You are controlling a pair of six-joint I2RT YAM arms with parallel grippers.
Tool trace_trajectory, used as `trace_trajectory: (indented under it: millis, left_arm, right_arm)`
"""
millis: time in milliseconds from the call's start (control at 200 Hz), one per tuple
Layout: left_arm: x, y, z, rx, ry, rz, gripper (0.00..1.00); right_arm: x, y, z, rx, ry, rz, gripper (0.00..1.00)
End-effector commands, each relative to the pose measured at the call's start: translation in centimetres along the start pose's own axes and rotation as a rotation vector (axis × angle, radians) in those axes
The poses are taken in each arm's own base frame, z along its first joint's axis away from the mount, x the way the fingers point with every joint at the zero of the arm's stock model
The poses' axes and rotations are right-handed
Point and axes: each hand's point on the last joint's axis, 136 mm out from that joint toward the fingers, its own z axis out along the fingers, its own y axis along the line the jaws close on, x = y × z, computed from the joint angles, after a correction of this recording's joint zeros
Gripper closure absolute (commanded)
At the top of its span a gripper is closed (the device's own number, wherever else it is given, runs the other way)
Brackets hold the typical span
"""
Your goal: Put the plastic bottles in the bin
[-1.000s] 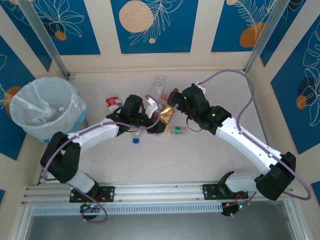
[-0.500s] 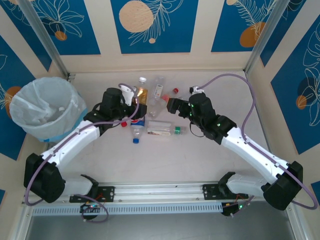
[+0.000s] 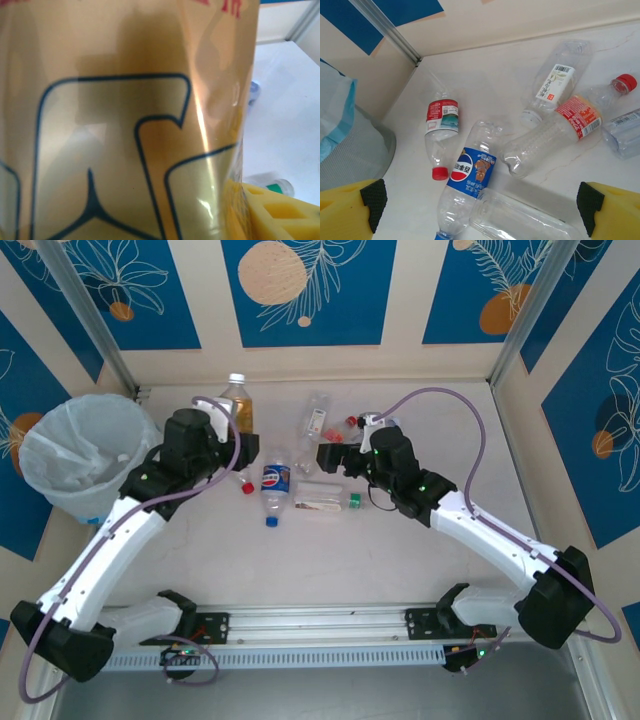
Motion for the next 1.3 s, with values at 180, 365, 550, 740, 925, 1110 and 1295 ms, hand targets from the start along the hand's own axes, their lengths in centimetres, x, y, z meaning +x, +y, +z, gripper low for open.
trace_trajectory:
  millis: [180,365,550,740,925,1110,1295]
  left_arm:
    - [-2.7,7.4,-4.5,-0.312,-0.105,-0.015,0.69]
    - [-4.6,11.0,-5.3,-0.411,-0.181,-0.082,0.69]
    - [-6.2,14.3,-5.4,-0.536,-0.208,-0.077,0.69]
    - [-8.5,16.1,-7.7,-0.630,-0.257,-0.056,0.68]
    - [-7.2,20.9,-9.1,-0.841,-0.239,-0.055,0.68]
    - [-5.4,25.3,-9.5,-0.929,-0.248,-0.153,0.65]
    - [-2.2,27.7,-6.8,-0.926,-0.146,-0.233,0.58]
  right_arm:
    - [0.0,0.6,0.6,-0.043,-0.038,0.031,0.00]
    - [0.0,1.2,1.1,-0.067,-0.025,0.029,0.00]
    - [-0.1,1.3,0.5,-0.065,-0.028,0.029,0.00]
    - [0.3,0.4,-0.3,-0.033,-0.031,0.047,0.00]
    - [0.0,0.5,-1.4,-0.037,-0.048,0.048,0.01]
    - [-0.6,1.0,-2.3,-0.049,-0.043,0.008,0.00]
    - [-0.6,1.0,-3.0,-0.044,-0.041,0.017,0.01]
